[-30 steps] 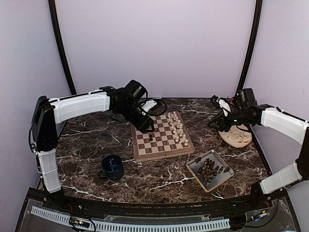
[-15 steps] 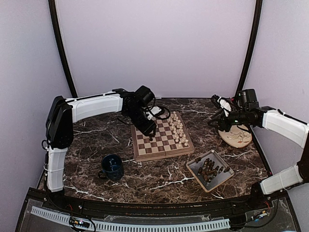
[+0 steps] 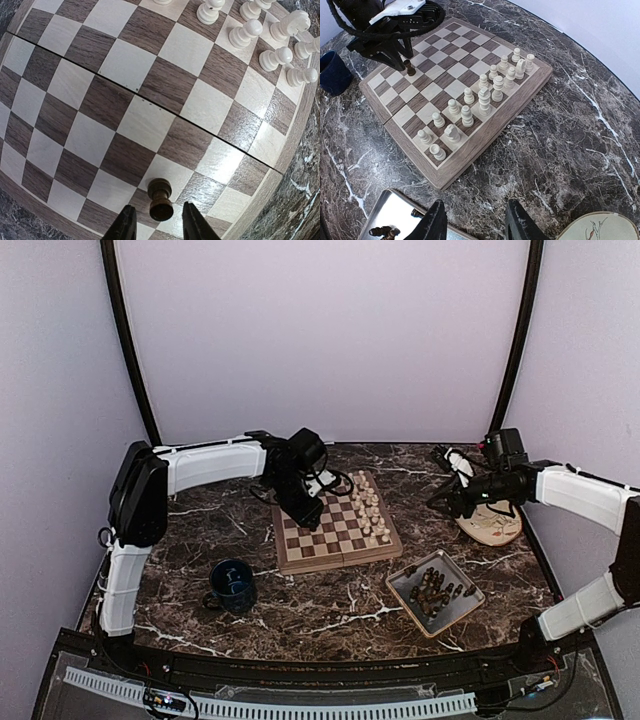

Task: Set up the chess pieces on the board
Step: Pick up the rook from the chessboard, then place the rook at h8.

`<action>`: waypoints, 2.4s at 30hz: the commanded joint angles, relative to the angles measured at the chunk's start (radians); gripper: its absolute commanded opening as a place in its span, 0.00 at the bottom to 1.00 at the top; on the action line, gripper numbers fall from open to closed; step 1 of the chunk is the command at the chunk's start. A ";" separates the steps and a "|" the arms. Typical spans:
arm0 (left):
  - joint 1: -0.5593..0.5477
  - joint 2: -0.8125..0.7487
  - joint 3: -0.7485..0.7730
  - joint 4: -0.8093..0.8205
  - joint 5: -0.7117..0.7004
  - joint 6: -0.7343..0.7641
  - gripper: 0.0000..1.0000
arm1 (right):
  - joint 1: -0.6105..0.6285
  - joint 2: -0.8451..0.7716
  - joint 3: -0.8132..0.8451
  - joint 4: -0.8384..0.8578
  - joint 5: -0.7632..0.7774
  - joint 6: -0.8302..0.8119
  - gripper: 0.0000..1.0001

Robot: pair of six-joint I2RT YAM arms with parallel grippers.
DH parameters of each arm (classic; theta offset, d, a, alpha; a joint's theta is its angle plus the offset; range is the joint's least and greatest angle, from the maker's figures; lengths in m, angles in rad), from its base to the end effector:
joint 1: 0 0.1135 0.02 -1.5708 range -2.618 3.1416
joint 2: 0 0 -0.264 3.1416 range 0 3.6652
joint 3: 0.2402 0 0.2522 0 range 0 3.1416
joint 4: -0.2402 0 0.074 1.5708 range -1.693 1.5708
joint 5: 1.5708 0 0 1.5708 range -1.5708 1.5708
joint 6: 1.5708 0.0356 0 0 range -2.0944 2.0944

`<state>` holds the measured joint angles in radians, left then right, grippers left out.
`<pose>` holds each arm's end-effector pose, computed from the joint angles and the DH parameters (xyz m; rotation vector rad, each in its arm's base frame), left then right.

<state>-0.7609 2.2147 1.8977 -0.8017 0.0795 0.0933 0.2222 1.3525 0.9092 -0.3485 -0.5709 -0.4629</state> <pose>0.3441 -0.3315 0.2068 1.1509 2.4687 -0.3076 0.2717 0.0811 0.2464 -1.0123 2.0309 0.5453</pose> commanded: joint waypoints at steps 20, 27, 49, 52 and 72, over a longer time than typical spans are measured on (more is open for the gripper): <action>-0.005 0.033 0.057 0.000 0.004 -0.006 0.12 | 0.003 -0.009 0.019 0.007 -0.004 -0.019 0.41; 0.016 0.030 0.107 -0.023 -0.095 -0.003 0.05 | 0.003 -0.003 0.020 0.006 -0.001 -0.021 0.41; 0.250 0.057 0.187 0.099 -0.080 -0.090 0.02 | 0.003 0.025 0.018 0.007 0.012 -0.028 0.41; 0.250 0.076 0.194 0.106 -0.063 -0.088 0.02 | 0.003 0.025 0.017 0.005 0.014 -0.030 0.41; 0.250 0.142 0.196 0.101 -0.038 -0.087 0.02 | 0.003 0.036 0.017 0.002 0.016 -0.035 0.41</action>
<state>-0.5098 2.3470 2.0735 -0.7017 0.0269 0.0124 0.2222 1.3785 0.9112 -0.3523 -0.5564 -0.4900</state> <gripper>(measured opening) 0.138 0.413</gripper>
